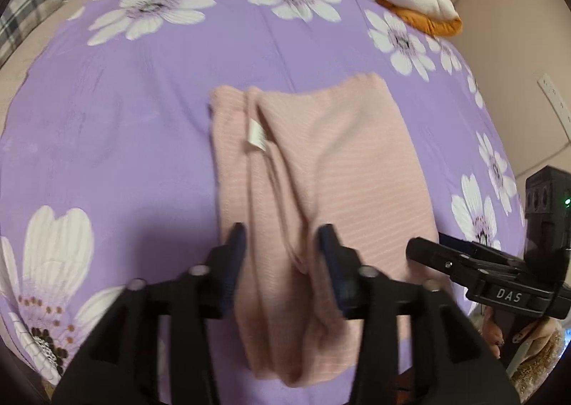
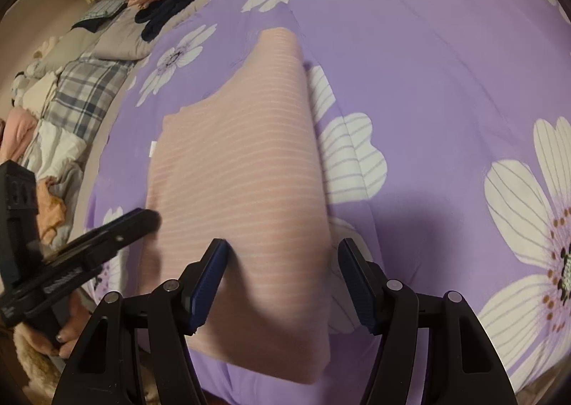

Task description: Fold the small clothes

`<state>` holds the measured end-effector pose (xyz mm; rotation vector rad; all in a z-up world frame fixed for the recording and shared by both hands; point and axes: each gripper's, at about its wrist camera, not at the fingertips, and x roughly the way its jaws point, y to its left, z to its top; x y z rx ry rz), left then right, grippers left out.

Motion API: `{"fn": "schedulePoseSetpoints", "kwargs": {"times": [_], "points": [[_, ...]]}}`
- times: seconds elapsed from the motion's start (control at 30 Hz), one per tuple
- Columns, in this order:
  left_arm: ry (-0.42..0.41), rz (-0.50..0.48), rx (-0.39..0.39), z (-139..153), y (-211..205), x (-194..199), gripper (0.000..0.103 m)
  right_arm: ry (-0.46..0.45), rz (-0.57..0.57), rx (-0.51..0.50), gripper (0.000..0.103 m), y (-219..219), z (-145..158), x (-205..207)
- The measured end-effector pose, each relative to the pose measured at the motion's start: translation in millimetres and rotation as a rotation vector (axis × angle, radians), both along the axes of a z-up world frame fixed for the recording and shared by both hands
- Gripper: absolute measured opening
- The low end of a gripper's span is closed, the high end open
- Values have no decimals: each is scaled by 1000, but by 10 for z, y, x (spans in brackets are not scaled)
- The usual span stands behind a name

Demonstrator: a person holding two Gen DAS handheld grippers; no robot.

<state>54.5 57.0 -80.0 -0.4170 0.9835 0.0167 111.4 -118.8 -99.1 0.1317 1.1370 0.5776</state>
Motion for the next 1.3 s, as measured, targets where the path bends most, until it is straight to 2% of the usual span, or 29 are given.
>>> {"fn": "schedulePoseSetpoints", "kwargs": {"times": [0.03,0.07,0.13,0.27,0.3,0.33,0.4,0.47,0.53,0.63,0.7,0.87,1.0,1.1,1.2,1.23,1.3], "points": [[-1,17,1,-11,41,3,63,-3,7,7,68,20,-11,28],[13,39,-2,-54,97,20,67,-3,12,13,68,41,-23,46],[37,36,-52,-147,139,71,67,3,19,25,68,88,-66,104],[83,21,-240,-374,194,155,69,1,41,45,68,131,-125,152],[72,11,-277,-405,193,178,68,-4,46,52,68,132,-130,154],[68,2,-290,-405,175,187,67,-9,52,59,63,132,-136,155],[69,-19,-319,-404,114,221,48,-6,50,68,52,123,-127,148],[70,-18,-305,-344,44,235,40,-39,57,57,37,129,-42,99],[52,-23,-295,-241,1,220,35,-82,65,42,31,143,76,41],[-9,-35,-301,1,-35,203,34,-161,70,17,30,134,285,4],[-67,-48,-265,208,-84,223,34,-201,72,28,30,100,428,46],[-150,-78,-232,396,-126,448,34,-280,52,49,30,4,655,264],[-132,-89,-213,264,-166,733,35,-256,25,24,30,-26,542,528],[-69,-72,-266,23,-132,941,35,-200,-8,-7,30,-12,381,676],[-2,-62,-250,-194,-153,1037,38,-134,-23,-34,30,-24,181,764],[5,-64,-246,-218,-159,1050,40,-122,-31,-51,32,-30,134,773],[4,-58,-248,-240,-146,1033,47,-117,-43,-80,44,-44,119,751]]}}
